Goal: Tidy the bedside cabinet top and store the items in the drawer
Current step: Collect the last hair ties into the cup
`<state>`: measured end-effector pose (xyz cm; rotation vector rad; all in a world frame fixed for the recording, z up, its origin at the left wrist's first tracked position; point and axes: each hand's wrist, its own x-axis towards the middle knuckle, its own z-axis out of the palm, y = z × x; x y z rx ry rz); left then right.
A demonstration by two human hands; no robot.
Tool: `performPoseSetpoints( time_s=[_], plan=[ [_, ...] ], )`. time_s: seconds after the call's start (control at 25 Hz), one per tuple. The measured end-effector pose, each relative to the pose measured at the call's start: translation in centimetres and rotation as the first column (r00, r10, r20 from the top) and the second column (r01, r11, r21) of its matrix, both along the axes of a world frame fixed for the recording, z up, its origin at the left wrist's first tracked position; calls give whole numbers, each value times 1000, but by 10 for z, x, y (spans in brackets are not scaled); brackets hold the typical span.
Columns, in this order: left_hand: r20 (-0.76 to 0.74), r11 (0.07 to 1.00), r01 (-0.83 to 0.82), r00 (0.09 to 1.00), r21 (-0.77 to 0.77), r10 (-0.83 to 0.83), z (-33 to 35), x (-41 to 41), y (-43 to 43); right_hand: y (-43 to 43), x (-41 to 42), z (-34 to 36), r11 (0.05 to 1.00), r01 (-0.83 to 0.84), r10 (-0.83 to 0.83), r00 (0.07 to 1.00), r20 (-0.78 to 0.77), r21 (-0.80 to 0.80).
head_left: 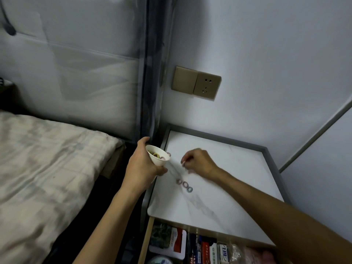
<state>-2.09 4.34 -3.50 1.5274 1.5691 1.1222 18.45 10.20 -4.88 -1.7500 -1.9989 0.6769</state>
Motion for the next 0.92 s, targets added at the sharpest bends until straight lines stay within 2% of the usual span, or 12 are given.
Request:
performPoseSetpoints(
  time_s=[0.08,0.12,0.16,0.2,0.32,0.36,0.48,0.56,0.6,0.68,0.8,0.92],
  plan=[
    [-14,1000,28,1000,-5,-28,0,2,-1,1,-4,33,999,-32,35,956,-290,17],
    [-12,999,42,999,-7,-42,0,4,-1,0,-10,49,995,-101,103,919,-380,25],
    [-4,998,55,998,-9,-55,1,6,-2,-2,-17,61,982,-185,187,898,-398,45],
    [9,998,67,998,-9,-67,2,8,-2,-4,-25,71,960,-272,276,897,-345,61],
    [48,996,89,995,12,-89,3,10,-4,-11,-42,83,895,-445,446,895,-24,26],
    [59,996,89,994,18,-90,4,9,-4,-12,-44,85,893,-450,450,893,-2,16],
    [77,998,58,995,25,-60,4,5,-2,-11,-41,88,912,-407,410,894,-182,55],
    [91,999,26,995,24,-28,5,2,-1,-3,-36,83,942,-326,332,881,-338,77],
    [106,1000,1,994,26,-4,6,0,-1,3,-33,77,962,-261,271,894,-355,78],
    [139,997,-69,988,38,63,6,-8,1,18,-26,55,990,-137,142,960,-241,38],
    [185,984,-174,969,42,164,6,-21,4,33,-22,13,989,-50,61,995,74,-141],
    [200,978,-206,960,33,195,7,-27,6,38,-34,-14,984,-49,72,989,130,-172]
  ],
)
